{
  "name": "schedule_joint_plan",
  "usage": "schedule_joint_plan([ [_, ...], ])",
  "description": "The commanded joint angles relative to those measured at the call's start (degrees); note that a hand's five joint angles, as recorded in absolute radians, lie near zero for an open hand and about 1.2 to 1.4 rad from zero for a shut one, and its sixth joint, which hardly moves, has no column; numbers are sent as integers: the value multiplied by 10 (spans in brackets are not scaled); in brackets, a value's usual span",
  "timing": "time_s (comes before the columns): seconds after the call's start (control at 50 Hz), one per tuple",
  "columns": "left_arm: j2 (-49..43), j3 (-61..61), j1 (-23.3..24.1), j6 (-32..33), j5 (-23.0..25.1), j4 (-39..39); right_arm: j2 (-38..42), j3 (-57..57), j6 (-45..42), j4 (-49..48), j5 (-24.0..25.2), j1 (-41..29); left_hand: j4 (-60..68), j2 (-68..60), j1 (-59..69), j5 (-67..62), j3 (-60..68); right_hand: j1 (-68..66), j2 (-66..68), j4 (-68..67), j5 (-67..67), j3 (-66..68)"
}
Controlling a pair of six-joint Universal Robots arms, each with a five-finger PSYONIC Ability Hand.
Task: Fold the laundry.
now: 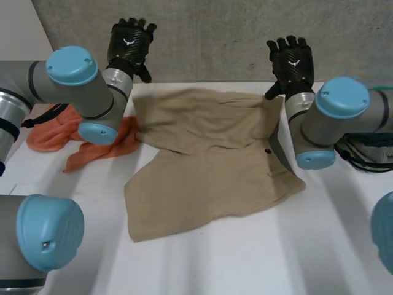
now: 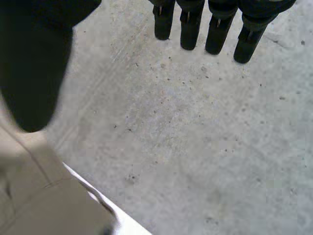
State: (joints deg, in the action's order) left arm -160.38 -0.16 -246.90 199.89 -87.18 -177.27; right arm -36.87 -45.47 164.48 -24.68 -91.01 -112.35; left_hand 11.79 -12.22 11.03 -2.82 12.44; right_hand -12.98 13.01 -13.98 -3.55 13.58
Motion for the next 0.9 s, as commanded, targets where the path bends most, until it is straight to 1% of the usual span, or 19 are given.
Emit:
schedule_joint_plan([
  [0.02,85,-55,5,-4,-78,27,-41,34,-19,153,1,5,-18,22,-10,28,-24,30,-30,40,36,-36],
  [0.06,124,-103,6,-2,-91,34,-65,30,-21,208,10,9,-18,22,-10,28,-24,30,-30,40,36,-36],
  [0.08,167,-159,7,-5,-102,41,-87,21,-28,268,28,14,-18,22,-10,28,-24,30,-30,40,36,-36],
  [0.14,237,-256,10,-1,-112,49,-121,-3,-49,353,58,21,-18,22,-10,28,-24,30,-30,40,36,-36],
  [0.18,304,-357,17,-1,-114,57,-154,-42,-92,429,93,33,-18,22,-10,28,-24,30,-30,40,36,-36],
  [0.22,344,-419,21,-1,-113,61,-175,-75,-125,471,112,42,-18,22,-10,28,-24,-29,28,-19,-23,23],
  [0.24,382,-483,26,-1,-108,68,-197,-116,-158,508,136,52,-18,22,-10,28,-24,-117,117,-107,-112,111],
  [0.3,445,-604,40,1,-92,89,-227,-182,-198,522,164,66,-18,22,-10,28,-24,-154,153,-144,-148,148],
  [0.36,482,-691,53,3,-78,100,-257,-275,-238,504,202,85,19,-15,27,-9,13,-155,155,-145,-150,149],
  [0.4,510,-792,69,11,-52,107,-269,-353,-263,448,236,106,95,-90,102,-84,88,-155,155,-145,-150,149],
  [0.46,517,-856,83,16,-37,103,-272,-401,-268,390,252,117,137,-133,145,-127,131,-155,155,-145,-150,149],
  [0.48,517,-890,91,18,-31,96,-270,-427,-267,346,259,124,151,-146,158,-140,144,-157,157,-147,-151,151],
  [0.6,490,-959,108,27,-37,27,-251,-499,-241,193,273,138,164,-160,172,-154,158,-157,157,-147,-151,151],
  [0.66,478,-964,106,30,-41,2,-241,-512,-232,156,275,137,166,-162,173,-156,159,-170,170,-160,-165,164],
  [0.74,458,-961,97,35,-43,-19,-227,-522,-224,118,277,135,168,-163,175,-157,161,-238,237,-228,-232,232],
  [0.82,443,-951,100,40,-44,-29,-212,-519,-219,93,276,129,181,-177,189,-171,174,-352,352,-342,-346,346],
  [0.86,431,-944,104,46,-48,-33,-204,-516,-221,88,273,124,191,-187,199,-181,185,-451,451,-441,-445,445],
  [0.88,428,-942,105,48,-50,-34,-203,-516,-222,89,271,123,209,-205,217,-199,203,-535,534,-525,-529,529],
  [0.9,424,-941,107,53,-55,-37,-204,-516,-218,89,270,123,298,-294,305,-288,291,-669,669,-659,-663,663],
])
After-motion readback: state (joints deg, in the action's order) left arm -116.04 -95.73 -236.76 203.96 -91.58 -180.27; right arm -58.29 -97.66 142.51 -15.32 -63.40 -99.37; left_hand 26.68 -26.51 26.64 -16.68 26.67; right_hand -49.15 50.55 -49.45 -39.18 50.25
